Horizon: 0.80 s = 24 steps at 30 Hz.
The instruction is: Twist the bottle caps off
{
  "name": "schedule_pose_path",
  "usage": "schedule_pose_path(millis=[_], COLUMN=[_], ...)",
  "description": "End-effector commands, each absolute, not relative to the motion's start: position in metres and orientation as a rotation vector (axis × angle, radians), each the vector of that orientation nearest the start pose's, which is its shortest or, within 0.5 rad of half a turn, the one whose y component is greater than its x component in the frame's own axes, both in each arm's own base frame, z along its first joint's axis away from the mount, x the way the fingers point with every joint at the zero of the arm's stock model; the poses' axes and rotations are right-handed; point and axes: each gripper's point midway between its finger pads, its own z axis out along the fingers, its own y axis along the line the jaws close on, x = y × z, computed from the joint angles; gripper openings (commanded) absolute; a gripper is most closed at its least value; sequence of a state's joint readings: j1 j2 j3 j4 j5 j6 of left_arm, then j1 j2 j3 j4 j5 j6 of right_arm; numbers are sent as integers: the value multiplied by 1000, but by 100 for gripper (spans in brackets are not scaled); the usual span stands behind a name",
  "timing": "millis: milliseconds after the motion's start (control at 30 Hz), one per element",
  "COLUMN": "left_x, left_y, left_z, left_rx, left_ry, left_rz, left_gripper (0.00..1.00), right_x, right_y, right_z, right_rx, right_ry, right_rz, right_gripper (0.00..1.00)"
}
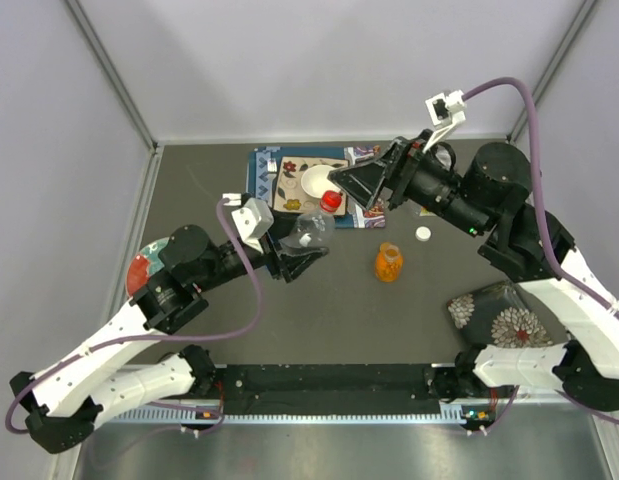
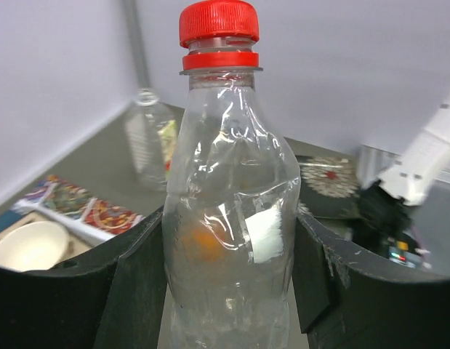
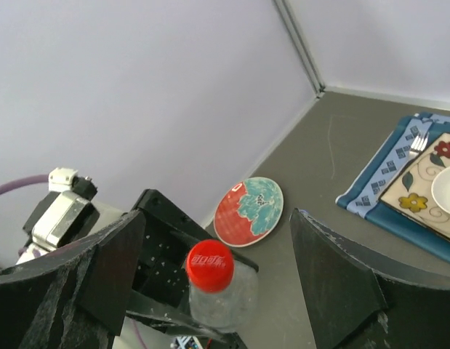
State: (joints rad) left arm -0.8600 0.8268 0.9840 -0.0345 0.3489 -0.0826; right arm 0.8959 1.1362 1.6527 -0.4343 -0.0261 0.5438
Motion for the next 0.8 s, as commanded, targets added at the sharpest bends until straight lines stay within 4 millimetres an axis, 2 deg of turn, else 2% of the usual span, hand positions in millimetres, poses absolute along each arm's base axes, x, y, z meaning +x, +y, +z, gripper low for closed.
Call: schedule_pose_path(millis=[0,200,300,500,767], left_x=[197,211,213,217,218], left_y=[-257,-249,-252,-246,-244], left_z=[403,398,392,389,390], left_rx=[662,581,584,549,534], left_ry=[1271,1305,1319,1325,1316], left_rz=[-740,-576,-528,-465,-454], left_gripper=[16,16,15,15,15], right_x=[207,216,220,228,230], right_y=[280,301,311,320,325], right_z=[513,503,499,487,478], right_rx=[-196,-205,-210,-214,-236], right_ry=[1621,1662,1683,1721,1742], right_rz=[1076,1027,1016,977,963], right_gripper=[81,81,81,81,70])
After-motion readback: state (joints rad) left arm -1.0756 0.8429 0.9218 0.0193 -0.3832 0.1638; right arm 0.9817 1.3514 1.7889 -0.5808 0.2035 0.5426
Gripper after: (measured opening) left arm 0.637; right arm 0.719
